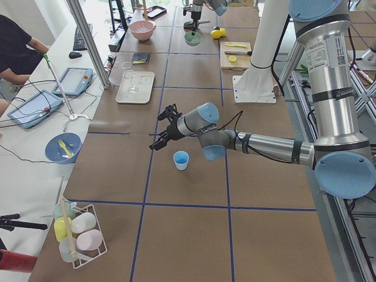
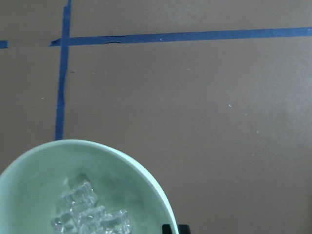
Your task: Pour ice into bowl
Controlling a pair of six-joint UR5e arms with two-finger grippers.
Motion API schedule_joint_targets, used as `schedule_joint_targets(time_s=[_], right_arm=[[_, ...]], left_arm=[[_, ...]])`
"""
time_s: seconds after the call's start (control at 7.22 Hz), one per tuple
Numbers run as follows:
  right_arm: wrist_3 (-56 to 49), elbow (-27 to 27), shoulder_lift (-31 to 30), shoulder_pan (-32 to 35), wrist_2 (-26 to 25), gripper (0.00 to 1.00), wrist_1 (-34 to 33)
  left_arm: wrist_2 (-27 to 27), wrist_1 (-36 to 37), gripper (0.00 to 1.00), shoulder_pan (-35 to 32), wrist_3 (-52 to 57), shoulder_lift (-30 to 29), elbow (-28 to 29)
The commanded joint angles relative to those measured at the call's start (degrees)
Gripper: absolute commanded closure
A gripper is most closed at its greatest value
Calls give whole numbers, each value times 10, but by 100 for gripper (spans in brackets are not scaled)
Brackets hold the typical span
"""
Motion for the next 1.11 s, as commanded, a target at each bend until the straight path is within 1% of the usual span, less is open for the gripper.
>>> schedule_joint_targets(time_s=[0.0,0.14,0.28,0.42,0.55,0.69,0.83,0.97], right_arm=[[-64,-49,-1,36,10,100,2],[-64,-59,3,40,11,100,2],[-64,-66,5,53,22,100,2],[-71,-87,19,69,36,31,2],[-107,-94,27,80,44,0,2],[-156,-97,29,113,59,0,-13],[-215,-95,29,144,72,0,-52],[-298,-91,36,177,78,0,-104]], left_arm=[[-47,7,0,-42,37,-1,4],[-82,10,0,-66,38,-1,4],[-93,10,0,-73,39,4,5],[-94,11,0,-74,39,5,8],[-104,29,0,-81,58,3,11],[-119,102,0,-136,144,-11,11],[-136,138,0,-164,183,-29,11],[-152,164,0,-174,187,-30,13]])
